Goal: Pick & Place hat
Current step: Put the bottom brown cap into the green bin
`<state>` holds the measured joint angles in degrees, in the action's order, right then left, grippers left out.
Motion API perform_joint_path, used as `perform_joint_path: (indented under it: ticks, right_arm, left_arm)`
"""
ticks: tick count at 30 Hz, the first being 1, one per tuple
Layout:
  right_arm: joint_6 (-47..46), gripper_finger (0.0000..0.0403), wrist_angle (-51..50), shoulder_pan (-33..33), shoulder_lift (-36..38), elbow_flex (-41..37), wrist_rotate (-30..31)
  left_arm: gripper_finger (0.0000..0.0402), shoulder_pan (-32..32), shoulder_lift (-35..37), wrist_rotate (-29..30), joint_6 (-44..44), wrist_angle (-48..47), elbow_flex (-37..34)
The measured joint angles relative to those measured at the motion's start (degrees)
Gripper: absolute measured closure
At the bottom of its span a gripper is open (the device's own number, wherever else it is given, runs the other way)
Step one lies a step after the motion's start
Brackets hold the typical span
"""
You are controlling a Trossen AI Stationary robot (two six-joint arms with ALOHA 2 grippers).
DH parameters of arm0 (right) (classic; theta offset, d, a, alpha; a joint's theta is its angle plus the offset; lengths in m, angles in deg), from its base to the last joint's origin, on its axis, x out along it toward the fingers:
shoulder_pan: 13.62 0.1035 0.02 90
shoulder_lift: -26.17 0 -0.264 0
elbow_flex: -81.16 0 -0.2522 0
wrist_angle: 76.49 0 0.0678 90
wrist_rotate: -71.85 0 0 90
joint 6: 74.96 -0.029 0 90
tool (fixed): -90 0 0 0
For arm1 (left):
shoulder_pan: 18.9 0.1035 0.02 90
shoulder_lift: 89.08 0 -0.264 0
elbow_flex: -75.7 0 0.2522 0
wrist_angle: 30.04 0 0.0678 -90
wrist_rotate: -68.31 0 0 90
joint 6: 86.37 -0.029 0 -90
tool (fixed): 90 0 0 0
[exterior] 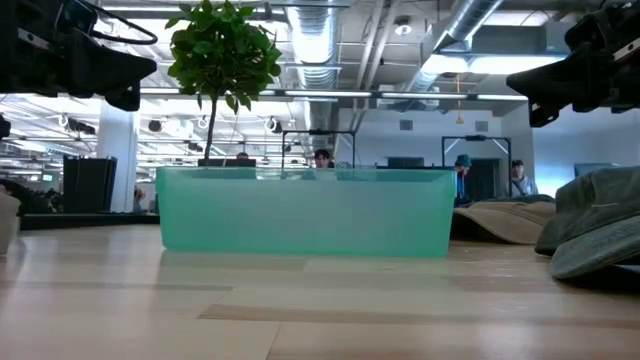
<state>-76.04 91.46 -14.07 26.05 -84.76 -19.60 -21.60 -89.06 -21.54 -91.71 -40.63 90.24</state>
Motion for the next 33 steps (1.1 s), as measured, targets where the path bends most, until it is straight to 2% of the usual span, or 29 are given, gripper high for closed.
perform_joint_path:
  ticks: [6,11,15,20,24,30,33]
  right_arm:
    - [0.00,0.0386,0.00,0.00,0.02,0.00,-0.01]
    - [0.00,0.0386,0.00,-0.01,0.01,-0.01,-0.02]
    - [0.00,0.0386,0.00,0.00,0.02,-0.02,-0.02]
    - [0.00,0.0386,0.00,0.00,0.01,0.00,-0.01]
    - [0.00,0.0386,0.00,0.00,0.02,-0.02,-0.02]
    - [0.00,0.0386,0.00,-0.02,0.02,-0.02,-0.02]
    - [0.00,0.0386,0.00,0.00,0.01,0.00,-0.01]
  left_arm:
    - [0.0396,0.00,0.00,-0.08,-0.08,-0.06,0.00]
    - [0.0397,0.04,-0.71,2.25,0.02,-0.35,0.32]
    - [0.0400,0.04,-5.51,6.78,-0.03,-0.49,4.54]
    - [0.0401,0.04,-18.66,13.31,-3.36,-1.28,12.99]
    - [0.0401,-0.01,-31.81,13.85,-3.11,-1.85,21.20]
    - [0.0401,-0.11,-50.82,17.08,6.50,-2.32,36.84]
    - [0.0401,-0.95,-58.84,18.19,9.40,-7.83,46.83]
